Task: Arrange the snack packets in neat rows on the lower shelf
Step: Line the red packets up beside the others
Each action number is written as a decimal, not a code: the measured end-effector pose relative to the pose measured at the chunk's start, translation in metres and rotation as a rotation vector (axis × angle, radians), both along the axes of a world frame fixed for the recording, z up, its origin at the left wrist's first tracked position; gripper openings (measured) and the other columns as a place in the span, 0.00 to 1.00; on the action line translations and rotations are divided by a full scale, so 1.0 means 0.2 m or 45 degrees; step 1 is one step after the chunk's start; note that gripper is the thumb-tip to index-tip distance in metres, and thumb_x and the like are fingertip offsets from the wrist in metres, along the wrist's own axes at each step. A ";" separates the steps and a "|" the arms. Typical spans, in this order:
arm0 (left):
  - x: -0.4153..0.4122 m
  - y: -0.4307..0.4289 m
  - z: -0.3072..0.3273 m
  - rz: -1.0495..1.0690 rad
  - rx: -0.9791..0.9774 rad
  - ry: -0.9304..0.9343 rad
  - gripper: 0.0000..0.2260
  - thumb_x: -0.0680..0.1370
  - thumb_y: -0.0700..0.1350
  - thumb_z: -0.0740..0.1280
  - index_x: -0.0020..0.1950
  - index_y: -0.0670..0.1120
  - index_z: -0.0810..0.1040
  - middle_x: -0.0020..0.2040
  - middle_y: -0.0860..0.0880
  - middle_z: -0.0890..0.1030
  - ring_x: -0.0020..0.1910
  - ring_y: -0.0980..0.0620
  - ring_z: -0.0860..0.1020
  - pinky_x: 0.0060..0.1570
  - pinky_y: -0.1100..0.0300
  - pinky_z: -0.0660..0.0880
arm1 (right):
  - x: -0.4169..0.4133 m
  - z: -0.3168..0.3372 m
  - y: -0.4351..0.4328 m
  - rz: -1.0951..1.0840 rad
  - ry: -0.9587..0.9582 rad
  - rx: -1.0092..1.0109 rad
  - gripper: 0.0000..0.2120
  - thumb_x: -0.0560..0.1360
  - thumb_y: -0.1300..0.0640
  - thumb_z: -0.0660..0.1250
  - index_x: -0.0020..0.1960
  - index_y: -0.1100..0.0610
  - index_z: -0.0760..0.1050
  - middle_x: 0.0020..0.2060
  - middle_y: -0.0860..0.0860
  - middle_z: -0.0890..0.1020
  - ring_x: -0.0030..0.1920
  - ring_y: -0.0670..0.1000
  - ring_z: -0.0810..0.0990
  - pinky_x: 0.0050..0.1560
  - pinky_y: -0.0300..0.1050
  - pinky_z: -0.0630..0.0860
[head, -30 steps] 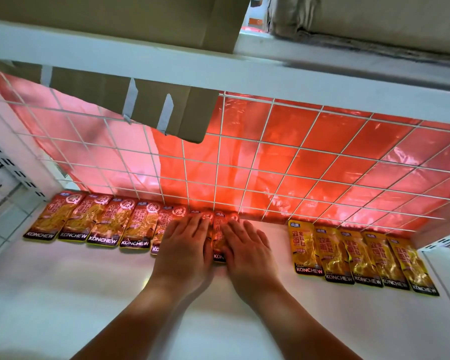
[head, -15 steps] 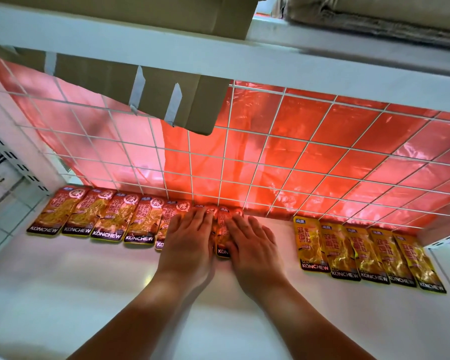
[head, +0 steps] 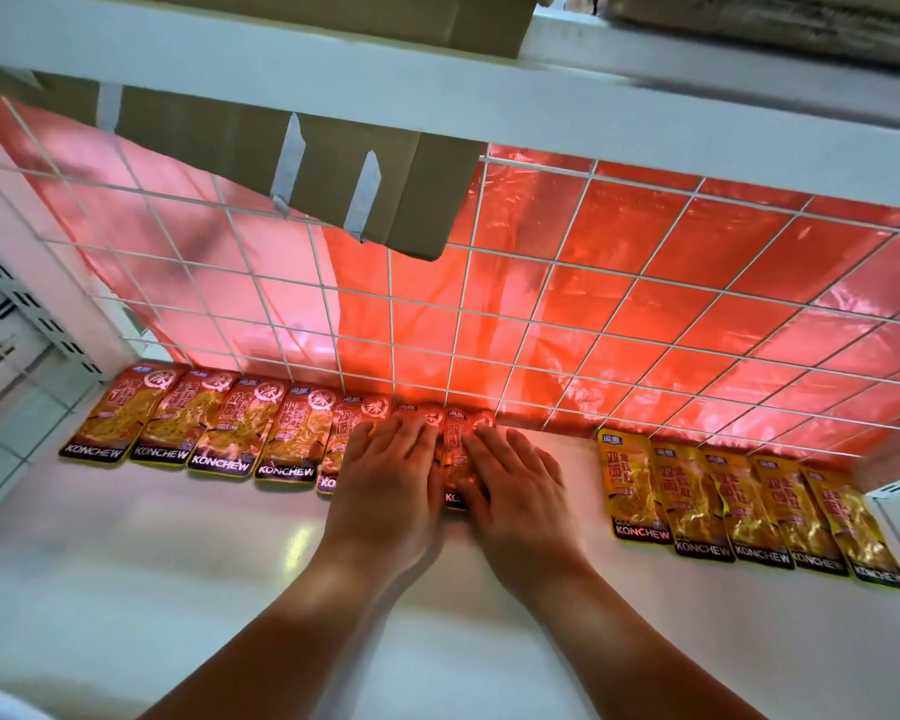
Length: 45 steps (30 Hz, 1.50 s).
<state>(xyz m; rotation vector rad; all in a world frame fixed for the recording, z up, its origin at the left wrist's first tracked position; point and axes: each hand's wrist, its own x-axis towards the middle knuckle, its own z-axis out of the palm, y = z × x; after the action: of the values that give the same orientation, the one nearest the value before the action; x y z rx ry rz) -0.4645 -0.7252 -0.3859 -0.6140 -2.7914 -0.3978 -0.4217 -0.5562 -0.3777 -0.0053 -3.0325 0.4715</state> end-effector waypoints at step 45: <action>0.50 0.68 1.59 -0.795 0.794 0.683 0.18 0.77 0.45 0.65 0.65 0.45 0.82 0.61 0.48 0.83 0.60 0.43 0.81 0.59 0.46 0.76 | 0.76 1.71 0.50 -0.032 0.892 -0.406 0.22 0.74 0.55 0.67 0.66 0.42 0.73 0.60 0.38 0.79 0.63 0.42 0.77 0.61 0.40 0.75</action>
<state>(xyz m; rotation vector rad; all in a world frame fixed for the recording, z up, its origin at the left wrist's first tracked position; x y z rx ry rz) -0.3654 -0.5882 -0.0673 -1.1927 -1.7827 -0.9933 -0.2705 -0.4569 -0.0352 0.0844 -2.2521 0.7584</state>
